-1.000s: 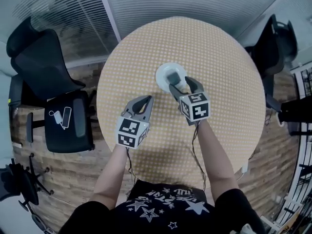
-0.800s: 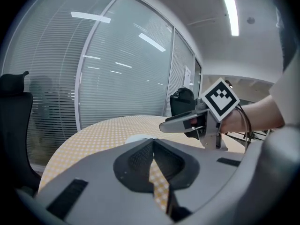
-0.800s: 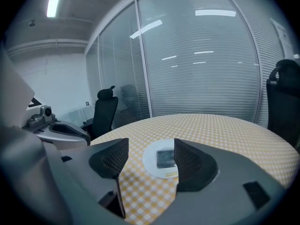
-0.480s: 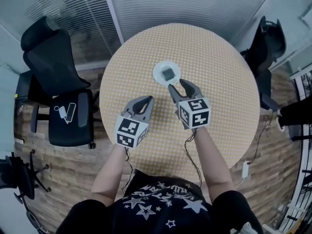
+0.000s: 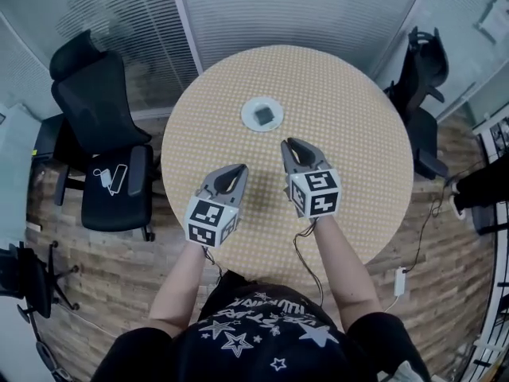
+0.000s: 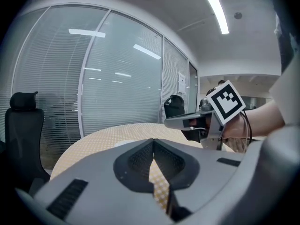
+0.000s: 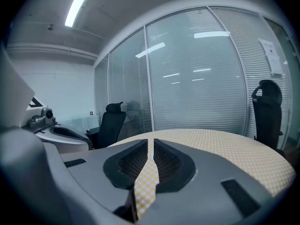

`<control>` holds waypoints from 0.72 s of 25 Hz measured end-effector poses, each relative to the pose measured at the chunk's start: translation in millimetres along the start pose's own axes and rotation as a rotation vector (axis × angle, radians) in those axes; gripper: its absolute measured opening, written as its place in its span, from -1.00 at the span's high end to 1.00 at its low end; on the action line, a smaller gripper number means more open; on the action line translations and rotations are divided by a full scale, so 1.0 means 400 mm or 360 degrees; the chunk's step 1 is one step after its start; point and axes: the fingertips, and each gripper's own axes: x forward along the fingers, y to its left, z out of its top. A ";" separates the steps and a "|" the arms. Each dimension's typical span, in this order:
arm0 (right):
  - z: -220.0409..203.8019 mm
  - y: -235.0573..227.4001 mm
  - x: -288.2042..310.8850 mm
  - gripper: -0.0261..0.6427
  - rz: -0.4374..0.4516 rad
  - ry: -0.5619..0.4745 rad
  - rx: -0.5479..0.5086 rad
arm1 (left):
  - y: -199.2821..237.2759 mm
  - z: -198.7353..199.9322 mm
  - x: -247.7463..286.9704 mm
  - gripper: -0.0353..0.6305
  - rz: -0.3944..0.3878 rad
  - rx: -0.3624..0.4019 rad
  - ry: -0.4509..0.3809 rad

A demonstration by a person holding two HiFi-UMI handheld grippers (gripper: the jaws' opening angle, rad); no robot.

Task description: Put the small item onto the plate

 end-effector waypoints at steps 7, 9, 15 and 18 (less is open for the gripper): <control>0.012 0.048 -0.182 0.79 0.0108 -0.0087 -0.0036 | -0.157 0.021 -0.079 0.88 0.0037 0.0042 -0.0060; 0.012 0.063 -0.237 0.79 0.0122 -0.0103 -0.0066 | -0.202 0.027 -0.111 0.88 0.0052 0.0034 -0.0086; -0.007 0.096 -0.412 0.81 0.0161 -0.0149 -0.0101 | -0.357 0.016 -0.208 0.88 0.0074 0.0034 -0.0109; -0.026 0.110 -0.479 0.81 0.0200 -0.0146 -0.0101 | -0.411 0.008 -0.241 0.88 0.0095 0.0031 -0.0119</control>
